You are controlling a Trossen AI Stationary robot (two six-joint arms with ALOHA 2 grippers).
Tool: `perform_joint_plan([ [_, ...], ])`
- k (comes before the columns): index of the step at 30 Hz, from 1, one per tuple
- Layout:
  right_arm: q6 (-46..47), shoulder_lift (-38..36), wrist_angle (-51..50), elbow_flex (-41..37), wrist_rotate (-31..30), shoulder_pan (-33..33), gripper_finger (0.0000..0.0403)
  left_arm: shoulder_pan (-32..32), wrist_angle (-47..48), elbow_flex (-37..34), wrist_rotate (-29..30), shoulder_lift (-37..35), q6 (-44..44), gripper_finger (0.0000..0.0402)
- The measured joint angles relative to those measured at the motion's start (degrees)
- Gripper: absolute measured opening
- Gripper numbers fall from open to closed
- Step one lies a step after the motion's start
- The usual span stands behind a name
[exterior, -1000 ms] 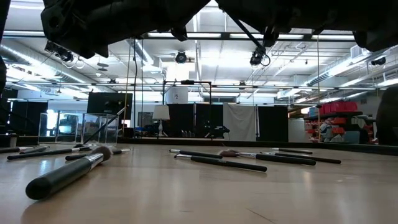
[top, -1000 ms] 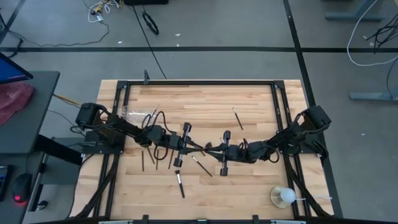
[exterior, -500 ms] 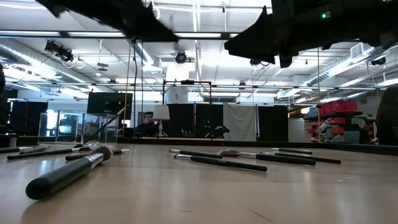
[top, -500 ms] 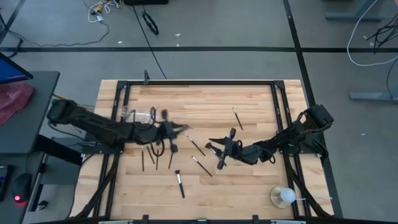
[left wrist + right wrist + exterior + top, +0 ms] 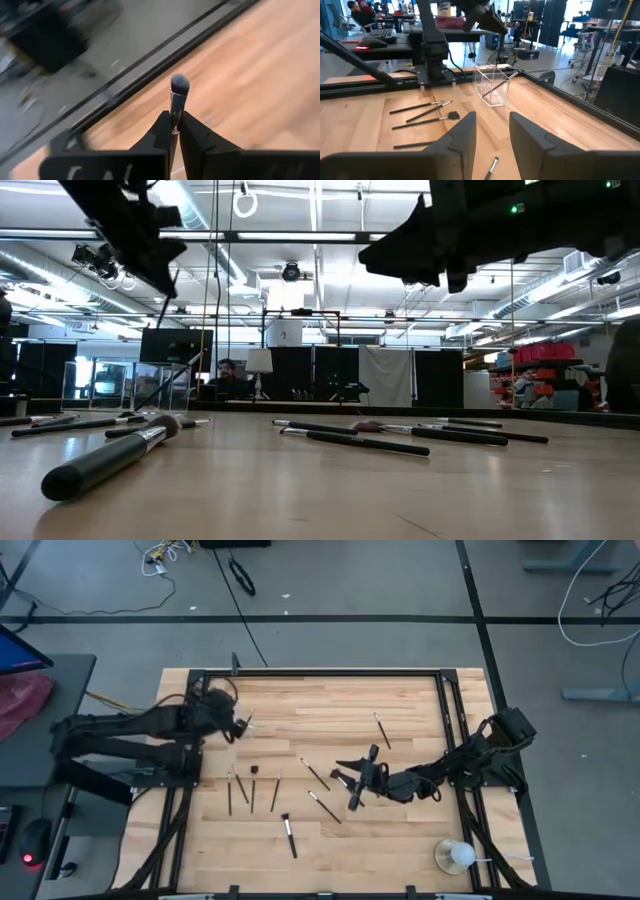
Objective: Put items in baskets/containers
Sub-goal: Put the eyeshadow brush into the transparent organizer
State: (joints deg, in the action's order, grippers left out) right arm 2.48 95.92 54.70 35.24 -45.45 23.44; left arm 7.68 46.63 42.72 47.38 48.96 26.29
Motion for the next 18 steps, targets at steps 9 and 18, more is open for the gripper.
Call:
perform_joint_plan([
  [9,0.1,0.0,-0.6,0.0,0.9,0.0,0.012,10.8,3.0,0.0,-6.6,1.5,0.3,0.0025],
  [18,0.1,0.0,-0.8,0.0,1.5,0.0,0.012,12.6,3.4,0.0,-11.6,4.5,2.6,0.0027],
])
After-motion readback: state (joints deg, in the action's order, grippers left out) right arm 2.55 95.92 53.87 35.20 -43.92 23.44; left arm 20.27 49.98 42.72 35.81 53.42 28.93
